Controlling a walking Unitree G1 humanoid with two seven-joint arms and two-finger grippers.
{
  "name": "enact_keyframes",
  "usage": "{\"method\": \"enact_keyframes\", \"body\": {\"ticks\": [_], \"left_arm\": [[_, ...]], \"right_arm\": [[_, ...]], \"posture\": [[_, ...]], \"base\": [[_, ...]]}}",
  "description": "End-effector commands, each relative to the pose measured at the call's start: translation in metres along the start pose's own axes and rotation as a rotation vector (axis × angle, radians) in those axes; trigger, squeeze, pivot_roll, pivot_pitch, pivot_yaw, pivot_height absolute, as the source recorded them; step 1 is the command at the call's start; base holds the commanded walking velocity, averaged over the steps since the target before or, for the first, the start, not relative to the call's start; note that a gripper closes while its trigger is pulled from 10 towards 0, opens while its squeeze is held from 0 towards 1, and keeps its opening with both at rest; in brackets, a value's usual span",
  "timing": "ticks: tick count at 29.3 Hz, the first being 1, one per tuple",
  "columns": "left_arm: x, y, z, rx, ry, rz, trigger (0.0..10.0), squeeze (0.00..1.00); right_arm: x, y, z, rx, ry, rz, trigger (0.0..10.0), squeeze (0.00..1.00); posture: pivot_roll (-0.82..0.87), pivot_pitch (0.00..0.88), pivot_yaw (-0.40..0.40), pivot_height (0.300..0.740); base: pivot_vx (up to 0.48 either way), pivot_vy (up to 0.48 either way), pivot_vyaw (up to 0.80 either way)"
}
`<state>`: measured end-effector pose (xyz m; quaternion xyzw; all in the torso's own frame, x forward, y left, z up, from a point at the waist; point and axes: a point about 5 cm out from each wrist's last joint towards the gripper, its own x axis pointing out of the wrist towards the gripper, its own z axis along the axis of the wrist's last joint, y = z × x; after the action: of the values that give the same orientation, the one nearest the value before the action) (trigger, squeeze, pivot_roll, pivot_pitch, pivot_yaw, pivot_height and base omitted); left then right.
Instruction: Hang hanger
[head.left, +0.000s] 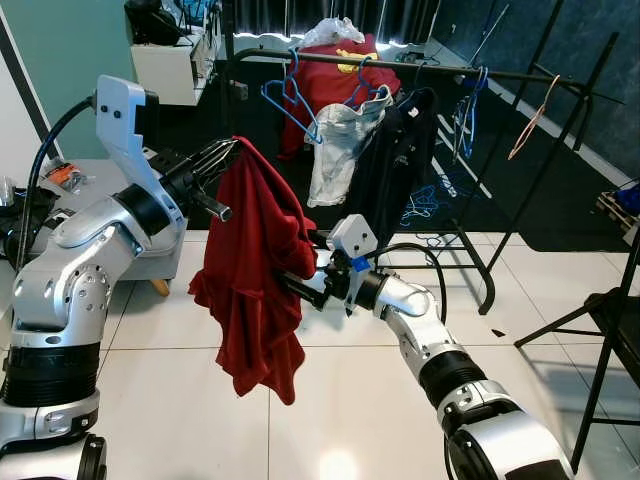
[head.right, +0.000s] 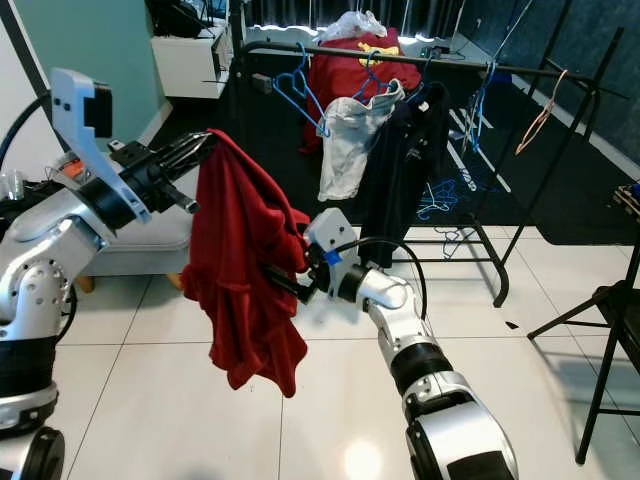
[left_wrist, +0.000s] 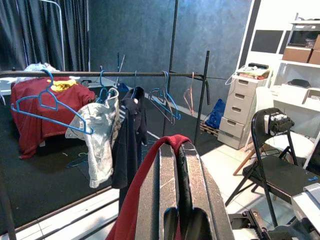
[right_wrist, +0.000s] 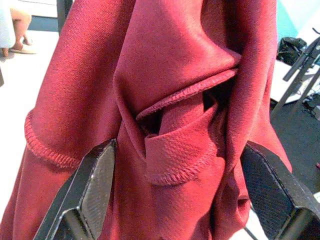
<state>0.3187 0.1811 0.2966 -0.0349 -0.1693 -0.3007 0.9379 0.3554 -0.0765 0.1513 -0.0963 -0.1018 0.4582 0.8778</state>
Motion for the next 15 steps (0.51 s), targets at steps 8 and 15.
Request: {"method": "enact_keyframes", "body": {"ticks": [8, 15], "left_arm": [[0.0042, -0.0056, 0.0076, -0.01, -0.031, -0.022, 0.0, 0.0], [0.0047, -0.0033, 0.007, -0.007, -0.026, 0.002, 0.0, 0.0]], "right_arm": [[-0.0034, 0.0015, -0.0021, -0.001, -0.028, -0.026, 10.0, 0.0], [-0.004, 0.0059, -0.0031, 0.007, -0.066, -0.046, 10.0, 0.0]], "posture": [[-0.05, 0.057, -0.081, 0.74], [-0.05, 0.059, -0.08, 0.74]], "base": [[0.0, 0.0, 0.0], [0.0, 0.0, 0.0]]}}
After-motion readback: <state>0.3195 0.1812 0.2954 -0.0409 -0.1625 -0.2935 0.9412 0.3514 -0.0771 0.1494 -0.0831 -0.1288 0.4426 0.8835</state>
